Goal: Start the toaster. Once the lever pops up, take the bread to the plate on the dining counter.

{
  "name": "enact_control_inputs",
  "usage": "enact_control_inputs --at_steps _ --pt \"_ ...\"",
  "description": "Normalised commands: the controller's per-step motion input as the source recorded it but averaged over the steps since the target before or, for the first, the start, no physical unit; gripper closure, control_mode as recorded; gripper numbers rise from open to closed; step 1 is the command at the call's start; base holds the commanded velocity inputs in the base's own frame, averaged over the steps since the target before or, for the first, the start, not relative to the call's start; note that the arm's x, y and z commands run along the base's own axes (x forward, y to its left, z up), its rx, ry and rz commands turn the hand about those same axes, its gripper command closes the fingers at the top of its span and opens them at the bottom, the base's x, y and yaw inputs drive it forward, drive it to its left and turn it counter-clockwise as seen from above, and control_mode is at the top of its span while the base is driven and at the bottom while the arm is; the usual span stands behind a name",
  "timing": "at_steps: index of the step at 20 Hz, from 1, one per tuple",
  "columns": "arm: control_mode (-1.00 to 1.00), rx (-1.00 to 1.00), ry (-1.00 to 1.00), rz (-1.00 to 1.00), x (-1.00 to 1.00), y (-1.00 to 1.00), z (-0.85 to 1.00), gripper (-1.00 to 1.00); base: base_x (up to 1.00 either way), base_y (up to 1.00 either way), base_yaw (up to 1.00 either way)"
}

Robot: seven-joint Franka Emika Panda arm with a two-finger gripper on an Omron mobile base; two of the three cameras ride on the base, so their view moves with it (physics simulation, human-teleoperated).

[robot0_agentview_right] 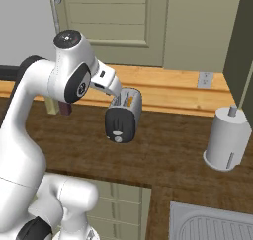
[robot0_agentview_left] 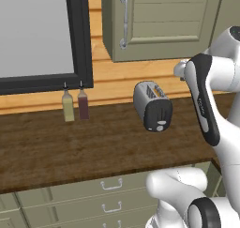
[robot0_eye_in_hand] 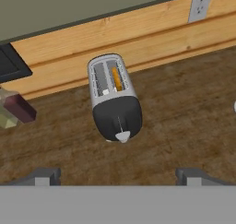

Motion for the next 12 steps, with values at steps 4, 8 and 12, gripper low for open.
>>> enact_control_inputs --at_steps 4,8,12 --pt "-1.0 0.0 0.0 0.0 0.0 0.0 0.0 -1.0 0.0 0.0 0.0" --pt "-1.0 0.0 0.0 0.0 0.0 0.0 0.0 -1.0 0.0 0.0 0.0" --pt "-1.0 0.0 0.0 0.0 0.0 0.0 0.0 -1.0 0.0 0.0 0.0"
